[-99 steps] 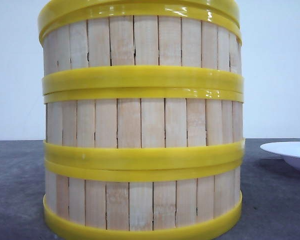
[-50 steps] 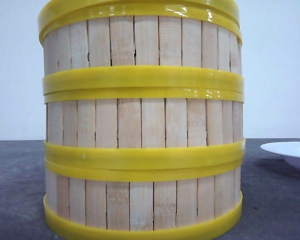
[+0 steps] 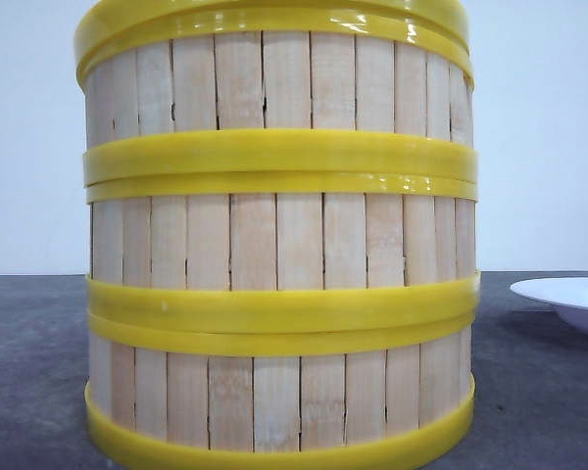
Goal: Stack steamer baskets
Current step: 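Open the right gripper and withdraw it from the lid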
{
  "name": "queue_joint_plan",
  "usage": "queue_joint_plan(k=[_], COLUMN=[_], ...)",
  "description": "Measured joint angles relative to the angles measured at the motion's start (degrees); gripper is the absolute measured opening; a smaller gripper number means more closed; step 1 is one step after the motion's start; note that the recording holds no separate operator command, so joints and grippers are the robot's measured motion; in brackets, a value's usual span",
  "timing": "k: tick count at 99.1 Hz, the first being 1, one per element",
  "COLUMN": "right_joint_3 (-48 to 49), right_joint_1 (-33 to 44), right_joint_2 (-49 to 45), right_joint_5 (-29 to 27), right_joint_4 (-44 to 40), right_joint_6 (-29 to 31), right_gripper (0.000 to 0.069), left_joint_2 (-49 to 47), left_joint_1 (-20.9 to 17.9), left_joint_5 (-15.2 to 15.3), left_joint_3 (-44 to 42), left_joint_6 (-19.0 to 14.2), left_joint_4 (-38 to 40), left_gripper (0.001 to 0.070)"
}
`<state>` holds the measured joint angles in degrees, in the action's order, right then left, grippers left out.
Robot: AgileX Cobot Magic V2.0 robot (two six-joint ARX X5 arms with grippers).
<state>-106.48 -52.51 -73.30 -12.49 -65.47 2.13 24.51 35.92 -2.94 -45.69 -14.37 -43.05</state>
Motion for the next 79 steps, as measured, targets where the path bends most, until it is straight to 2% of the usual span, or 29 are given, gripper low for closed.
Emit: queue_joint_plan(k=[14, 32, 48, 65, 79], right_joint_3=[0.00, 3.58, 16.83, 36.46, 46.27], right_joint_1=[0.00, -0.07, -0.07, -0.11, -0.11], right_joint_2=[5.38, 12.79, 21.70, 32.92, 38.18], right_joint_5=[-5.29, -8.35, -11.39, -11.54, -11.54], right_joint_4=[-0.59, -0.72, 3.48, 11.89, 14.34], right_joint_6=[0.00, 0.20, 2.58, 7.87, 11.93], right_gripper=[0.0477, 0.0477, 0.0477, 0.0477, 0.0477], left_joint_2=[0.00, 0.00, 0.00, 0.00, 0.00], left_joint_1=[0.00, 0.00, 0.00, 0.00, 0.00], left_joint_5=[0.00, 0.00, 0.00, 0.00, 0.02], left_joint_3=[0.00, 0.00, 0.00, 0.00, 0.00], left_joint_6=[0.00, 0.00, 0.00, 0.26, 0.44], left_joint_4=[0.83, 2.32, 3.19, 3.76, 3.76], left_gripper=[0.0347, 0.0347, 0.0347, 0.0347, 0.0347])
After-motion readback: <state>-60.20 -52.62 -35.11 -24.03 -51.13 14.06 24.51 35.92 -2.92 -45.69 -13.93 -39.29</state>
